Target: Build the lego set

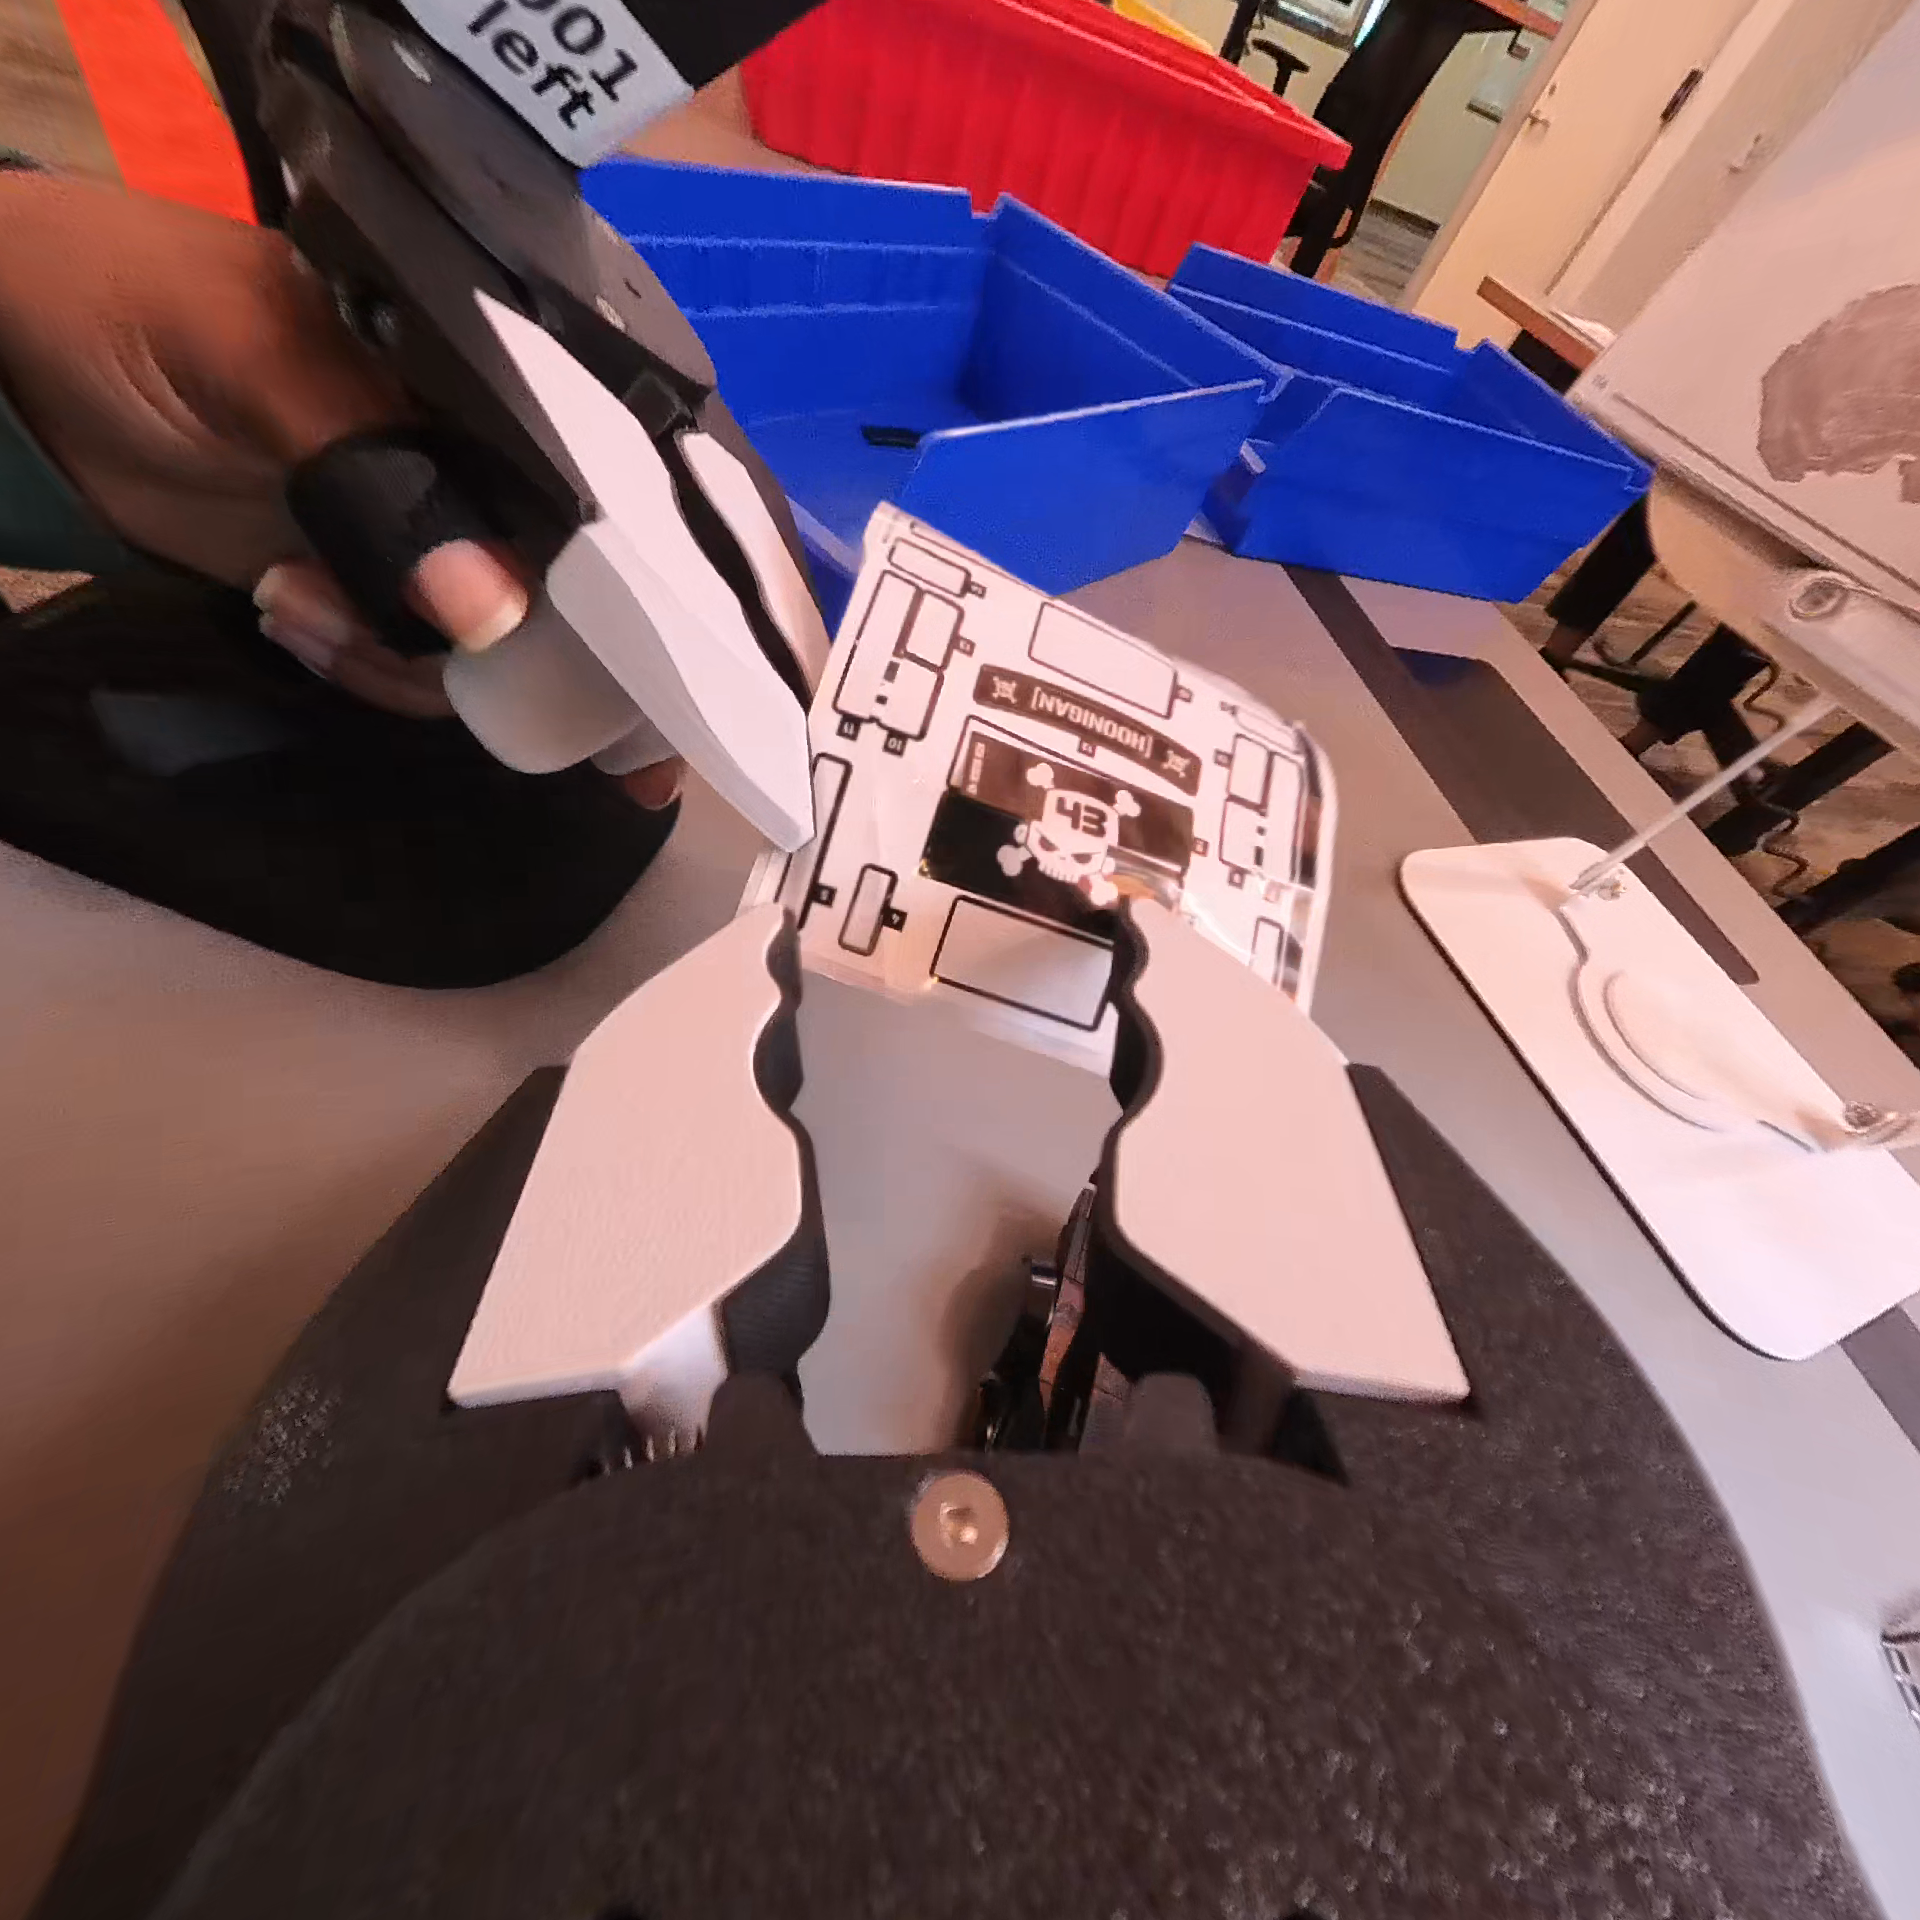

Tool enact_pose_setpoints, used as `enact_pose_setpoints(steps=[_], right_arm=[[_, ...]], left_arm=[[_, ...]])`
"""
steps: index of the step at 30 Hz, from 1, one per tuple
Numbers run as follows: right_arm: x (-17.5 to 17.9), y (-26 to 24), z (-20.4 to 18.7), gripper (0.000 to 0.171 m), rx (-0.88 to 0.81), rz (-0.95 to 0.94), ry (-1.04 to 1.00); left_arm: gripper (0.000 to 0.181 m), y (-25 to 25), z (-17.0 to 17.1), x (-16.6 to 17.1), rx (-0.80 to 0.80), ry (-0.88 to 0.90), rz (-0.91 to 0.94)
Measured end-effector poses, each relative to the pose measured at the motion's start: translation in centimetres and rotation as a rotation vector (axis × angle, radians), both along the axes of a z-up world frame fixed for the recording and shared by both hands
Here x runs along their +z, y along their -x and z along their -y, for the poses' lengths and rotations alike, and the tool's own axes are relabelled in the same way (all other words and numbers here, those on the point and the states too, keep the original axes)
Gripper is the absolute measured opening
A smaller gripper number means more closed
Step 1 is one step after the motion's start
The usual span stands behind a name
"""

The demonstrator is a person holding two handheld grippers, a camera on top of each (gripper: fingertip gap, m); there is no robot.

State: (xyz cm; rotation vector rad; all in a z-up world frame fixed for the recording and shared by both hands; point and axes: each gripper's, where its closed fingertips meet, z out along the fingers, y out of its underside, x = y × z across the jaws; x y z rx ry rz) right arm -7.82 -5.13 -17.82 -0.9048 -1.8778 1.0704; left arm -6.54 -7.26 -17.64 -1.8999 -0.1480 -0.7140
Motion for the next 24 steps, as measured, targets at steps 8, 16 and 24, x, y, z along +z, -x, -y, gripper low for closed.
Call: enact_pose_setpoints(steps=[8,16,24], right_arm=[[0.1,-1.7,2.7,0.063,0.187,0.066,0.185],[0.4,-3.4,4.3,0.036,0.310,0.072,0.281],[0.4,-4.2,4.2,0.018,0.356,0.090,0.313]], left_arm=[[0.000,-2.5,1.3,1.0,-0.199,-0.117,-0.077],[0.001,-4.1,2.2,1.1,-0.317,-0.184,-0.212],[0.001,-3.9,2.2,0.6,-0.301,-0.192,-0.306]])
